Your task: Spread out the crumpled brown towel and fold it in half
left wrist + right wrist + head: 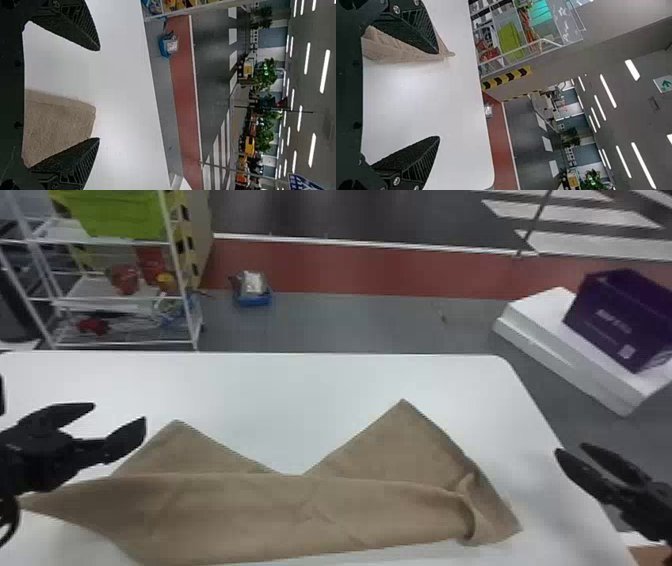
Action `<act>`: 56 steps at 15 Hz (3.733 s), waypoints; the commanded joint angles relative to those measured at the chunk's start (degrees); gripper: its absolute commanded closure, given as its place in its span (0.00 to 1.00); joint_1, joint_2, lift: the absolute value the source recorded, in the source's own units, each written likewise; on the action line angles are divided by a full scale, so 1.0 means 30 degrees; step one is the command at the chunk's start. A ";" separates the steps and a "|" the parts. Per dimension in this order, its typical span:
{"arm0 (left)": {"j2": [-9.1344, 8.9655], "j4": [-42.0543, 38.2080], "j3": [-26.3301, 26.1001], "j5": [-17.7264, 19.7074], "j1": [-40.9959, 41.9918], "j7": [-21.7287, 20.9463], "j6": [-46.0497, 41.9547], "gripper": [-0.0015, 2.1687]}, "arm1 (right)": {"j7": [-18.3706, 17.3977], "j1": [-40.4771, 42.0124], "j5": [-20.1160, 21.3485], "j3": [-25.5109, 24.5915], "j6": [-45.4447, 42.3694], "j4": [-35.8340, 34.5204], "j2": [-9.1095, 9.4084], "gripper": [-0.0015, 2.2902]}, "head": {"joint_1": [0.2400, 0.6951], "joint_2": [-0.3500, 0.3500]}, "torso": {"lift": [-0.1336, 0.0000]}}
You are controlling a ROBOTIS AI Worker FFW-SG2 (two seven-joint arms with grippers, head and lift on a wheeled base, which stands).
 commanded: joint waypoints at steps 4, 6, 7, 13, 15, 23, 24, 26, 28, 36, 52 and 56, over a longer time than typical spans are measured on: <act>-0.0234 0.2419 -0.3235 -0.1652 -0.1665 0.0510 0.0777 0.08 | 0.0882 0.0357 -0.0542 -0.0771 -0.1130 0.0798 -0.0097 0.06 | 1.00 0.13 | 0.07; -0.0234 0.3268 -0.3294 -0.2003 -0.1812 0.0656 0.0308 0.10 | 0.0882 0.0152 -0.0571 -0.0390 -0.1423 0.0828 -0.0155 0.06 | 1.00 0.09 | 0.07; -0.0234 0.3766 -0.3294 -0.2179 -0.1899 0.0773 -0.0395 0.10 | 0.0882 0.0064 -0.0571 -0.0215 -0.1423 0.0828 -0.0214 0.06 | 1.00 0.10 | 0.07; -0.0263 0.5758 -0.3821 -0.2560 -0.3159 0.0979 -0.1743 0.10 | 0.1204 -0.0053 -0.0688 -0.0185 -0.1833 0.1238 -0.0331 0.06 | 1.00 0.13 | 0.07; -0.0263 0.6081 -0.3909 -0.2677 -0.3394 0.0949 -0.1743 0.12 | 0.1204 -0.0170 -0.0688 -0.0098 -0.1833 0.1238 -0.0331 0.06 | 1.00 0.13 | 0.07; -0.0176 0.7135 -0.4026 -0.3322 -0.4009 0.0510 -0.1567 0.15 | 0.1204 -0.0346 -0.0952 0.0020 -0.2126 0.1296 -0.0448 0.06 | 1.00 0.13 | 0.07; -0.0146 0.7135 -0.4026 -0.3439 -0.4067 0.0451 -0.1567 0.15 | 0.1233 -0.0375 -0.0952 0.0020 -0.2126 0.1326 -0.0448 0.06 | 1.00 0.13 | 0.07; -0.0205 0.7370 -0.4026 -0.3878 -0.4214 0.0393 -0.1567 0.15 | 0.1233 -0.0405 -0.0952 0.0049 -0.2184 0.1355 -0.0448 0.06 | 1.00 0.14 | 0.07; -0.0146 0.7458 -0.3997 -0.3908 -0.4243 0.0070 -0.1274 0.16 | 0.1233 -0.0463 -0.0952 0.0049 -0.2595 0.1560 -0.0448 0.05 | 1.00 0.14 | 0.07; -0.0146 0.7516 -0.3851 -0.4083 -0.4214 0.0012 -0.1098 0.57 | 0.1262 -0.0522 -0.1099 0.0108 -0.2653 0.1560 -0.0507 0.05 | 1.00 0.15 | 0.07; -0.0879 -0.6195 0.4821 0.7459 0.0503 -0.1893 0.8452 0.58 | 0.1526 -0.0551 -0.0806 0.1777 -0.2536 0.1179 -0.0243 0.05 | 1.00 0.25 | 0.07; -0.1084 -0.6898 0.9245 1.3963 0.0063 -0.1775 1.3726 0.58 | 0.2112 -0.0170 -0.0630 0.1250 -0.2595 0.1384 -0.0360 0.05 | 1.00 0.25 | 0.07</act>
